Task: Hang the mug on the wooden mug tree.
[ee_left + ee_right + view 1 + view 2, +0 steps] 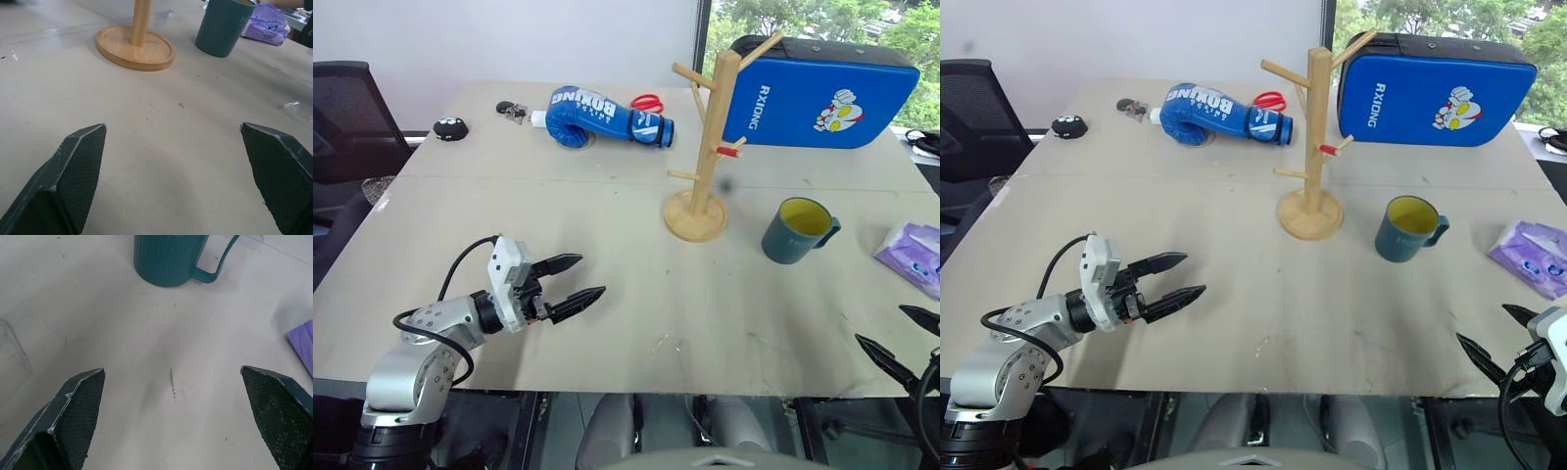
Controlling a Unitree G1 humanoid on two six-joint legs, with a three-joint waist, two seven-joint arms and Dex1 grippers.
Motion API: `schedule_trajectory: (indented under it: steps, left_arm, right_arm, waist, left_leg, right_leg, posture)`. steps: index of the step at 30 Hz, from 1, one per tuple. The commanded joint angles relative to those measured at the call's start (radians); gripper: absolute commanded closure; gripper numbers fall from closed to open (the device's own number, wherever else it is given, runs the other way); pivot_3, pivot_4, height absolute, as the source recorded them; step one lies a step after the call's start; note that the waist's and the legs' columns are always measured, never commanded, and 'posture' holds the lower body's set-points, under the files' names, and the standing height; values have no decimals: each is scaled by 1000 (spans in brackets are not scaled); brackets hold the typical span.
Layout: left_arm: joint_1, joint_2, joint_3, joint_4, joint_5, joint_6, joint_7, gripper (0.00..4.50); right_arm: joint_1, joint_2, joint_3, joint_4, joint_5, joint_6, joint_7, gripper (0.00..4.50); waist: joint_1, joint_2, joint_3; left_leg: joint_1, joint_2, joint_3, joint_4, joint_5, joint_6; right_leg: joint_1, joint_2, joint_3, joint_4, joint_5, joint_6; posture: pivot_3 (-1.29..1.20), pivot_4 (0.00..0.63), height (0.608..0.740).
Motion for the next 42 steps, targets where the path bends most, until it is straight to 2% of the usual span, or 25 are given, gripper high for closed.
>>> schedule_trajectory:
  steps: [1, 4, 6, 10, 13, 14, 15, 16, 21, 34, 36, 37, 39, 42]
  left_arm:
    - [-41, 15, 12, -18, -37, 18, -8, 0]
    - [-107, 14, -7, -54, -109, 65, -40, 0]
    - [-122, 19, -24, -82, -131, 61, -88, 0]
    - [-145, 24, -47, -124, -147, 46, -140, 0]
    - [-152, 28, -54, -142, -150, 50, -146, 0]
    - [-153, 29, -58, -145, -145, 47, -148, 0]
    - [-156, 28, -61, -148, -144, 49, -144, 0]
    - [-159, 26, -63, -150, -144, 52, -139, 0]
    - [-178, 25, -63, -153, -146, 56, -121, 0]
    - [-149, 22, -41, -177, -148, 44, -80, 0]
    - [-143, 21, -37, -182, -151, 44, -74, 0]
    - [-139, 21, -32, -183, -155, 45, -71, 0]
    - [-132, 22, -19, -183, -161, 45, -67, 0]
    - [-117, 19, 2, -182, -174, 41, -67, 0]
  right_arm:
    - [-40, 24, -2, 0, -22, -35, -45, 10]
    - [-159, 65, 83, 5, -71, 10, -186, 10]
    - [-231, 68, 128, 47, -133, 38, -257, 10]
    - [-367, 81, 181, 112, -155, 79, -335, 10]
    - [-472, 94, 216, 171, -164, 98, -379, 874]
    - [-502, 94, 231, 191, -170, 97, -384, 1291]
    - [-530, 96, 250, 211, -180, 94, -392, 1459]
    - [-556, 97, 269, 230, -189, 93, -399, 2209]
    - [-667, 116, 324, 329, -192, 78, -406, 2209]
    - [-834, 145, 393, 554, -191, -3, -374, 2209]
    - [-857, 151, 402, 597, -191, -20, -360, 3196]
    - [-866, 155, 407, 608, -188, -24, -351, 3471]
    - [-875, 158, 411, 618, -185, -28, -344, 4466]
    - [-863, 136, 405, 574, -178, -28, -324, 4466]
  waist:
    - [0, 0, 0]
    - [-1, -3, 1]
    - [-4, 0, 0]
    - [-3, 0, 0]
    - [-4, 1, 1]
    - [-3, 1, 1]
    - [-3, 1, 1]
    - [-3, 1, 1]
    - [-2, 1, 1]
    - [-6, 2, 1]
    - [-9, 2, 1]
    - [-10, 2, 1]
    - [-12, 2, 1]
    - [-13, 2, 1]
  left_leg:
    - [0, 0, 0, 0, 0, 0]
    - [0, 0, -1, 1, 0, 0]
    - [0, 0, 1, 3, 0, 0]
    - [1, -1, 2, 3, 0, 0]
    - [0, -1, 2, 2, 0, 0]
    - [0, -1, 2, 1, 0, 0]
    - [0, -1, 2, 1, 0, 0]
    - [0, -1, 1, 1, 0, 0]
    - [0, -1, 2, 1, 0, 0]
    - [0, -1, 1, 1, 0, 0]
    - [0, -1, 2, 1, 0, 0]
    - [0, -1, 2, 1, 0, 0]
    - [0, -1, 2, 1, 0, 0]
    - [0, -1, 1, 1, 0, 0]
  right_leg:
    - [0, 0, 0, 0, 0, 0]
    - [0, 1, -1, 0, -1, 1]
    - [0, 0, 0, 1, -1, 3]
    - [0, 1, 1, 1, 1, 0]
    - [-1, 2, 1, 1, 0, 0]
    - [-1, 2, 1, 1, 0, 0]
    - [-1, 3, 1, 1, 0, 0]
    - [-1, 3, 1, 1, 0, 0]
    - [0, 3, 1, 1, 0, 0]
    - [0, 3, 1, 1, 1, 0]
    - [0, 3, 2, 1, 1, 0]
    - [0, 3, 2, 1, 1, 0]
    - [0, 3, 1, 1, 1, 0]
    - [0, 3, 1, 1, 1, 1]
  posture:
    - [0, 150, 740]
    - [0, 150, 740]
    - [0, 150, 740]
    - [0, 150, 740]
    - [0, 150, 740]
    - [0, 150, 740]
    - [0, 150, 740]
    - [0, 150, 740]
    - [0, 150, 740]
    - [0, 150, 740]
    - [0, 150, 740]
    - [0, 150, 740]
    - [0, 150, 740]
    - [0, 150, 740]
